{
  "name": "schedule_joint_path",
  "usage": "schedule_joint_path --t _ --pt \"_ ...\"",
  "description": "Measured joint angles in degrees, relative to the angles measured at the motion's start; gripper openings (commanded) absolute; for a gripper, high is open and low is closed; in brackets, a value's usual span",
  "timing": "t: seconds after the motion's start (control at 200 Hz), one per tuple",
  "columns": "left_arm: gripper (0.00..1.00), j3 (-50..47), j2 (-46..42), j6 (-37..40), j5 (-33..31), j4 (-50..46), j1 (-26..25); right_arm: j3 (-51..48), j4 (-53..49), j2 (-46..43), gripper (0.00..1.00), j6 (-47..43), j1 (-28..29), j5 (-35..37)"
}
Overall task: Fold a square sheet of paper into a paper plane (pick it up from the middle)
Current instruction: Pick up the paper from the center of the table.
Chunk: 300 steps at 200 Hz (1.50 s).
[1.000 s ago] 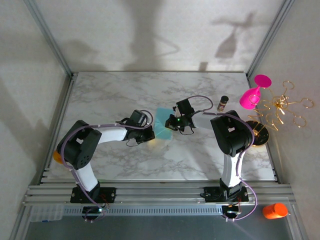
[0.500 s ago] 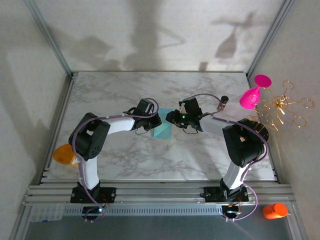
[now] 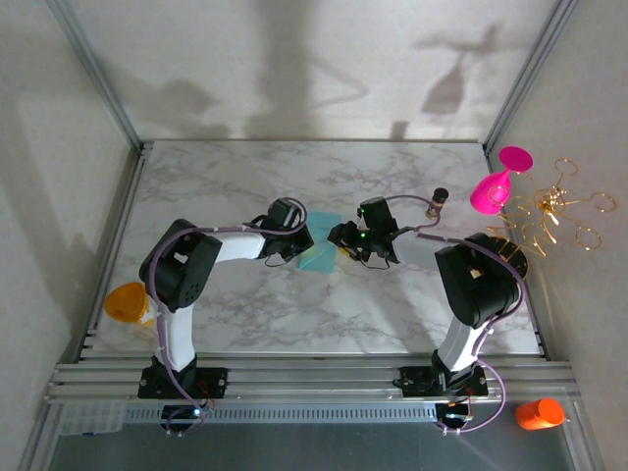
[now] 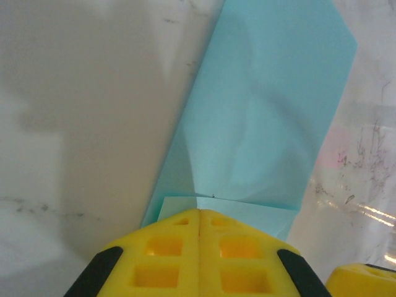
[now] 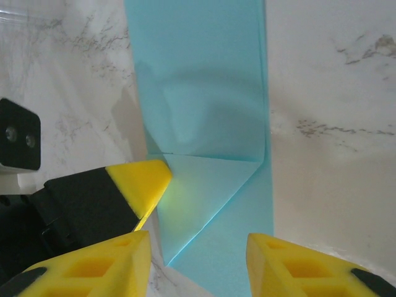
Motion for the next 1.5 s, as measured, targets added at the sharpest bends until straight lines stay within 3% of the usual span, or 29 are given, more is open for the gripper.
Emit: schedule_joint_path --t 0.345,0.576,0.876,1.502 --pt "0.05 -13.53 -6.67 -18.47 -2.82 11.39 -4.57 0.17 -0.79 1.4 0.45 4.28 1.25 1.79" --pt "0.05 -17.11 -7.1 -25.38 -3.72 17.51 -5.64 0.55 -3.32 2.36 0.46 5.14 3.3 4.17" --pt "0.04 -17.84 -7.1 -26.97 -3.89 19.17 -5.64 1.64 -4.87 2.58 0.43 5.03 3.87 6.32" --pt "0.04 -17.86 -7.1 -26.93 -3.89 19.15 -5.64 2.86 -5.07 3.63 0.34 2.43 3.98 3.26"
